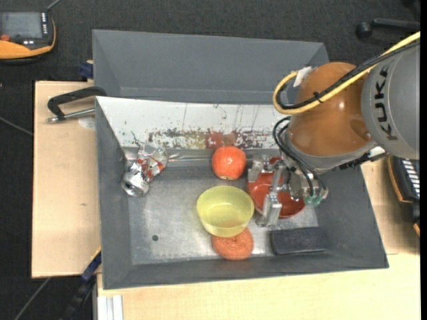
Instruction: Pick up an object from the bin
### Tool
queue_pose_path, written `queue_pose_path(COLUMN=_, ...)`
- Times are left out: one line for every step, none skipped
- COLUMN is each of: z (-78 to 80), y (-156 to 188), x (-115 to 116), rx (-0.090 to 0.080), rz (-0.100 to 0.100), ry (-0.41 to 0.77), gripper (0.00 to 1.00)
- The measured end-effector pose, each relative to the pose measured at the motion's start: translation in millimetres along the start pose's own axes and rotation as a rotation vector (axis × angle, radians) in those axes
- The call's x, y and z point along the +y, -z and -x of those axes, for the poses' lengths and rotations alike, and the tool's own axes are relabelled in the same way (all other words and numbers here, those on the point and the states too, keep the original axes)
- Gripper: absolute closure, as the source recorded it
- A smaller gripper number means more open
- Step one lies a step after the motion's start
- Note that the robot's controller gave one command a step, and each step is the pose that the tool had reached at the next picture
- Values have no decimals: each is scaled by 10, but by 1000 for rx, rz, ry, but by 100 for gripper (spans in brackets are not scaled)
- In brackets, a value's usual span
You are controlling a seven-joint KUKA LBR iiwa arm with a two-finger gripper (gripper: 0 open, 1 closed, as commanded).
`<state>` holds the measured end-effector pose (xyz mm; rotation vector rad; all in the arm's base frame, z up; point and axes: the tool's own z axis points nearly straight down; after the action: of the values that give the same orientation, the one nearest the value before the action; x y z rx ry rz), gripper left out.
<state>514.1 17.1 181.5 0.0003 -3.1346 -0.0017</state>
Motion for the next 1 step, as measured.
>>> queue_pose_path(z=269, y=-466, x=774, rx=-3, rz=4, ry=131, gripper=0)
